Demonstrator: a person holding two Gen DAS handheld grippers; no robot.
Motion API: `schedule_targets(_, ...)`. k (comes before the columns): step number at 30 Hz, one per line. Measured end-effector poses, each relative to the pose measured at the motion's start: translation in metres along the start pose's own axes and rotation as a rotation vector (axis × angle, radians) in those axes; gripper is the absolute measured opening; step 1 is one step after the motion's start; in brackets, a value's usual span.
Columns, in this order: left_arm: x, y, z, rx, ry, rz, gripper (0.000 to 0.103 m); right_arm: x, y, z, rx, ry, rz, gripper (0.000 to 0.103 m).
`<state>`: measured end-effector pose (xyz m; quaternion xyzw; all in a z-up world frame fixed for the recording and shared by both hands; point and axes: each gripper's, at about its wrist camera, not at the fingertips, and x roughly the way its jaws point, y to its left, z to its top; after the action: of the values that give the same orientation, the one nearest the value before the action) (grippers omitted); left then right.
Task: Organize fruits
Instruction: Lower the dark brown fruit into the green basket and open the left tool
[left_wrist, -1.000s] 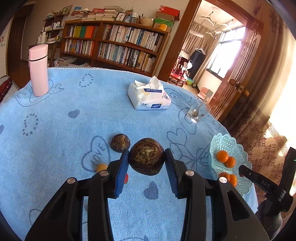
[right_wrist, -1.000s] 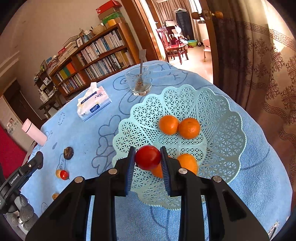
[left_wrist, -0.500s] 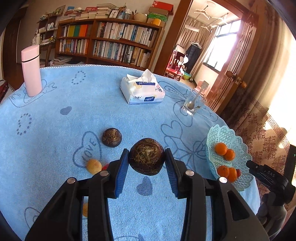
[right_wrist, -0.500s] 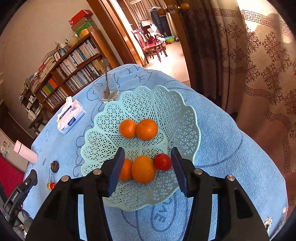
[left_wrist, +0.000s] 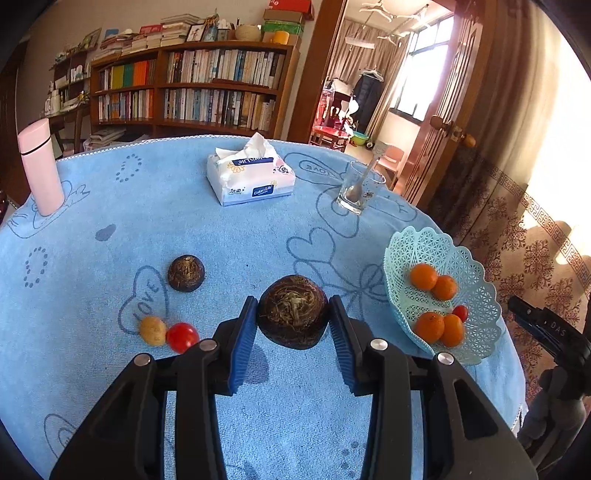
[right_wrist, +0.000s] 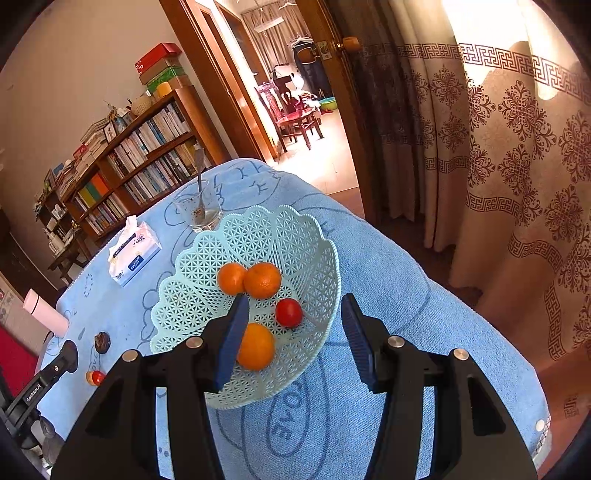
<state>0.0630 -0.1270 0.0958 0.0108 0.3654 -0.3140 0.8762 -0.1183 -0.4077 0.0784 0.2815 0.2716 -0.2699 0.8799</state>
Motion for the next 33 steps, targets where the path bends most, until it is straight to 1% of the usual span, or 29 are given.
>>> schedule_targets(4, 0.012, -0.025, 0.003, 0.031, 0.026, -0.043, 0.04, -0.004, -0.009, -0.002, 0.014, -0.011, 0.002, 0.053)
schedule_targets(11, 0.04, -0.068, 0.009, 0.066, 0.075, -0.092, 0.04, -0.006, -0.022, -0.006, 0.004, -0.03, -0.01, 0.053)
schedule_targets(16, 0.056, -0.096, 0.017, 0.101, 0.088, -0.102, 0.04, -0.01, -0.032, -0.005, 0.007, -0.047, -0.003, 0.053)
schedule_targets(21, 0.069, -0.122, 0.021, 0.141, 0.098, -0.114, 0.04, -0.01, -0.044, -0.008, 0.031, -0.041, 0.011, 0.053)
schedule_targets(29, 0.086, -0.155, 0.021, 0.181, 0.12, -0.127, 0.04, -0.014, -0.057, -0.012, 0.054, -0.043, 0.028, 0.054)
schedule_targets(30, 0.087, -0.157, 0.021, 0.18, 0.119, -0.125, 0.046, -0.014, -0.058, -0.012, 0.055, -0.043, 0.029, 0.054)
schedule_targets(31, 0.088, -0.159, 0.021, 0.179, 0.112, -0.12, 0.061, -0.015, -0.059, -0.013, 0.056, -0.043, 0.03, 0.054)
schedule_targets(32, 0.087, -0.16, 0.021, 0.178, 0.1, -0.114, 0.067, -0.016, -0.06, -0.013, 0.057, -0.043, 0.031, 0.053)
schedule_targets(33, 0.085, -0.161, 0.022, 0.181, 0.086, -0.111, 0.071, -0.016, -0.061, -0.013, 0.058, -0.044, 0.032, 0.053)
